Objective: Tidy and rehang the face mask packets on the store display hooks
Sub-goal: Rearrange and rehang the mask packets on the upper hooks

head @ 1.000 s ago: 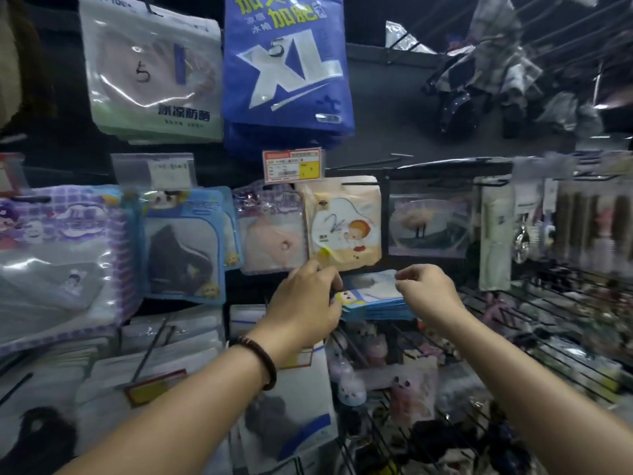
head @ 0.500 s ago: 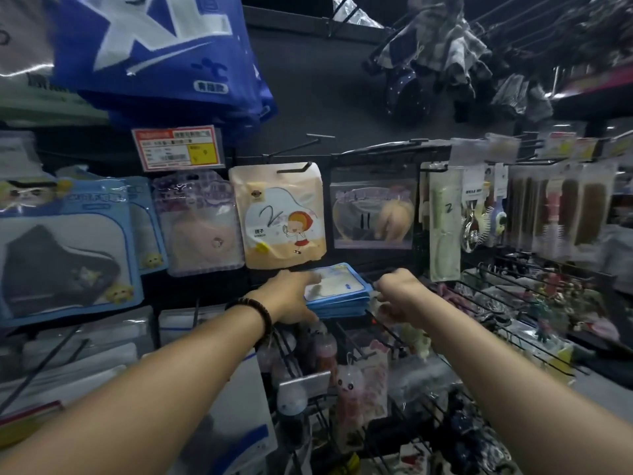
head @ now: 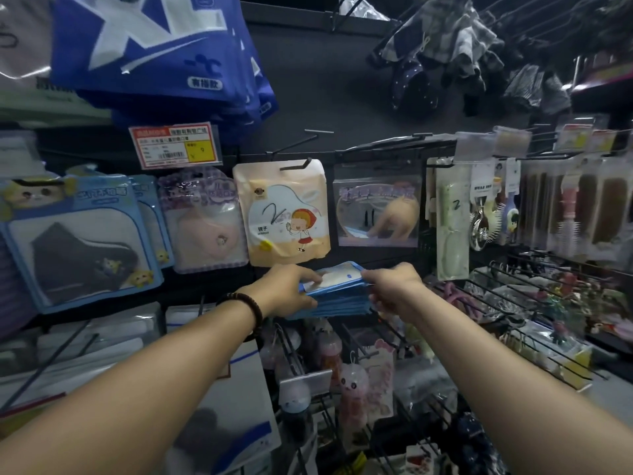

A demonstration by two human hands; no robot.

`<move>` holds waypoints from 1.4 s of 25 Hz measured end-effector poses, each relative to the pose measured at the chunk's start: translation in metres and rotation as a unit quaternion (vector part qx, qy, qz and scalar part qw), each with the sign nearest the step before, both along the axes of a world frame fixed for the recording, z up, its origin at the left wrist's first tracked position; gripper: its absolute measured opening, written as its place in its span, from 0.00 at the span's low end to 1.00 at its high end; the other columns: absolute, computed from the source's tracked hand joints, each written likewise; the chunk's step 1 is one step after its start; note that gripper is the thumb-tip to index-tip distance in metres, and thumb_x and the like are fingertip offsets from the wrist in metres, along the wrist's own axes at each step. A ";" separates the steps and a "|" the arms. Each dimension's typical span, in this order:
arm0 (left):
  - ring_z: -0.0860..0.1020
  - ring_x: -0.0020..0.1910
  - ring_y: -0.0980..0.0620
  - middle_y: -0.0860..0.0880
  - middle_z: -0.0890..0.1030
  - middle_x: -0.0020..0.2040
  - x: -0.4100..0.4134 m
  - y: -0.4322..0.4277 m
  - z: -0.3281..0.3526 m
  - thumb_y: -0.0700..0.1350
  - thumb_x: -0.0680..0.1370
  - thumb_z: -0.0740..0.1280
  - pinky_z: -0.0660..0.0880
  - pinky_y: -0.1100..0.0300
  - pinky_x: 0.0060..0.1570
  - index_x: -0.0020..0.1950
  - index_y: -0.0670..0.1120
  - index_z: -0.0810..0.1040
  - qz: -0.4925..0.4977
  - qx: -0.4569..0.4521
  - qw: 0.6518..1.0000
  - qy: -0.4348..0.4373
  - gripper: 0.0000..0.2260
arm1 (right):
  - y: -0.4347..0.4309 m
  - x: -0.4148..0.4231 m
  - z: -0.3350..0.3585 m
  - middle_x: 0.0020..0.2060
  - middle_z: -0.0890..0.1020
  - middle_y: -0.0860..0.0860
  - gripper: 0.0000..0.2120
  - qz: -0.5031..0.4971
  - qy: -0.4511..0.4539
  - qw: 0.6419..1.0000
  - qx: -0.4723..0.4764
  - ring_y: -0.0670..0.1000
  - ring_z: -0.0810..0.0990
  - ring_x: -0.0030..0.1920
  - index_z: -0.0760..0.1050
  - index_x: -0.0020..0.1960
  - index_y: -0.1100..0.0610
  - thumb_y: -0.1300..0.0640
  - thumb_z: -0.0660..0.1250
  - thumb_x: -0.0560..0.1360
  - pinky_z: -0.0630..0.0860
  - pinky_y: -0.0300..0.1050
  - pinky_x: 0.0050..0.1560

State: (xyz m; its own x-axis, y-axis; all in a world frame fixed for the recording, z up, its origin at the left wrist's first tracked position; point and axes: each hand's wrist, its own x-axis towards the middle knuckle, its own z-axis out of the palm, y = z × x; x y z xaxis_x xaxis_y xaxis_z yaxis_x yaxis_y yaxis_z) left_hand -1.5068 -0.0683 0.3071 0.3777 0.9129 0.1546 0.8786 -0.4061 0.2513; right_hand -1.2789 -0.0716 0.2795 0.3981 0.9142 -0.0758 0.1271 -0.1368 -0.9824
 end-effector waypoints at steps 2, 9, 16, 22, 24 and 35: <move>0.77 0.67 0.48 0.49 0.77 0.74 -0.004 -0.002 -0.001 0.51 0.84 0.70 0.74 0.58 0.62 0.76 0.61 0.76 -0.002 0.013 1.000 -0.022 0.20 | -0.008 -0.009 0.003 0.41 0.87 0.61 0.14 0.015 0.142 0.990 -0.005 0.52 0.87 0.31 0.76 0.61 0.66 0.60 0.74 0.80 0.77 0.40 0.24; 0.77 0.70 0.49 0.51 0.80 0.71 -0.034 -0.042 0.003 0.44 0.87 0.65 0.76 0.56 0.68 0.73 0.57 0.81 -0.064 0.182 0.975 -0.108 0.16 | -0.057 -0.045 0.005 0.62 0.82 0.69 0.21 0.080 0.424 0.899 0.077 0.69 0.89 0.53 0.73 0.69 0.68 0.70 0.65 0.76 0.88 0.54 0.41; 0.69 0.78 0.38 0.39 0.73 0.76 -0.090 -0.085 -0.004 0.46 0.87 0.65 0.73 0.42 0.73 0.75 0.59 0.78 -0.124 0.299 0.945 -0.052 0.17 | -0.103 -0.091 0.006 0.42 0.88 0.65 0.12 0.141 0.421 0.895 0.030 0.58 0.88 0.32 0.78 0.59 0.70 0.60 0.65 0.84 0.85 0.46 0.30; 0.74 0.75 0.48 0.46 0.76 0.74 -0.126 -0.134 -0.011 0.55 0.82 0.65 0.70 0.46 0.77 0.76 0.52 0.71 0.033 0.248 0.832 -0.495 0.22 | -0.126 -0.156 -0.007 0.55 0.88 0.64 0.16 0.089 0.442 0.885 0.115 0.63 0.89 0.46 0.80 0.67 0.63 0.62 0.70 0.81 0.88 0.57 0.41; 0.84 0.64 0.42 0.44 0.84 0.64 -0.130 -0.148 -0.011 0.62 0.82 0.66 0.80 0.39 0.65 0.69 0.49 0.76 0.045 0.083 0.707 -0.701 0.22 | -0.141 -0.188 -0.007 0.54 0.89 0.60 0.14 0.063 0.432 0.885 0.160 0.64 0.90 0.50 0.80 0.66 0.59 0.64 0.71 0.81 0.87 0.63 0.49; 0.86 0.57 0.39 0.47 0.89 0.53 -0.213 -0.162 -0.011 0.50 0.77 0.72 0.80 0.33 0.62 0.56 0.53 0.86 0.068 0.184 0.713 -0.674 0.08 | -0.178 -0.270 0.013 0.54 0.87 0.48 0.24 0.030 0.134 0.948 0.286 0.49 0.87 0.52 0.78 0.66 0.45 0.55 0.81 0.74 0.85 0.60 0.57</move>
